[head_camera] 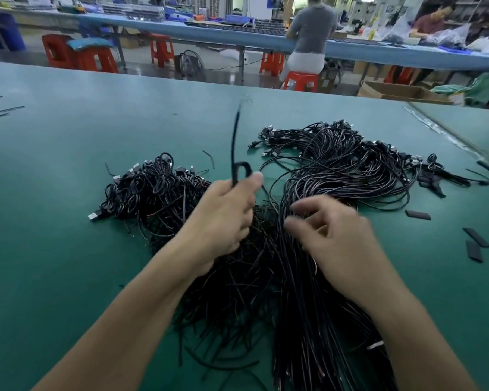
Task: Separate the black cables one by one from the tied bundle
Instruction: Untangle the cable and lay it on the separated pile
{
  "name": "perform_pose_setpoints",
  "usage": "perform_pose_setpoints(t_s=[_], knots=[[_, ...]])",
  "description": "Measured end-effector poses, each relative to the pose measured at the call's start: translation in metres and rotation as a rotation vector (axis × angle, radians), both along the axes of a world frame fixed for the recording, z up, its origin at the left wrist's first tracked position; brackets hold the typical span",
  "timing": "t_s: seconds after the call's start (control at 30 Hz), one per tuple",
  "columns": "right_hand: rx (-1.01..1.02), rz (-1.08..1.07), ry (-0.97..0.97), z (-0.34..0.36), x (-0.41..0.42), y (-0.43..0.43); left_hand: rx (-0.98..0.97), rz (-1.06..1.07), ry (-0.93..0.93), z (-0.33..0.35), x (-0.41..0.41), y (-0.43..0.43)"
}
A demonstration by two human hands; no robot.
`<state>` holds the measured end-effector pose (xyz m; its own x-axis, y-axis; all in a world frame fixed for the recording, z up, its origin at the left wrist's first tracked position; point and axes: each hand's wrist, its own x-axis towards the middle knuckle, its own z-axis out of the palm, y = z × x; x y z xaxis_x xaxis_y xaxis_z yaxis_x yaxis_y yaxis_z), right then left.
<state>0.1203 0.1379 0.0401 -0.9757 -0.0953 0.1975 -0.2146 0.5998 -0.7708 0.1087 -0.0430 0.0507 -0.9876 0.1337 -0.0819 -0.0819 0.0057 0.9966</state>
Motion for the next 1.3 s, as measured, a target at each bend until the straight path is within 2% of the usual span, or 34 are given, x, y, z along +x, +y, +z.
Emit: perform_pose_setpoints(t_s=[0.07,0.17,0.43,0.7,0.83,1.07,1.3], knots=[[0.26,0.154,-0.085,-0.004,0.003,-0.004,0.014,0.051,-0.004,-0.001,-0.003,-0.004],[0.457,0.256,-0.154,-0.011,0.008,-0.011,0.0,0.027,-0.037,-0.003,-0.003,-0.002],[0.569,0.289,0.02,-0.019,0.013,-0.02,-0.128,-0.079,-0.042,-0.01,-0.001,0.01],[0.569,0.297,0.079,-0.02,0.012,-0.019,-0.123,-0.059,-0.041,-0.009,0.0,0.013],[0.602,0.364,0.08,-0.019,0.012,-0.018,-0.063,-0.042,0.022,-0.006,-0.002,0.014],[0.462,0.403,0.089,-0.013,0.01,-0.017,0.062,0.042,0.197,-0.003,-0.002,0.013],[0.327,0.31,0.232,-0.016,0.008,-0.019,0.087,0.139,0.156,-0.005,-0.004,0.01]])
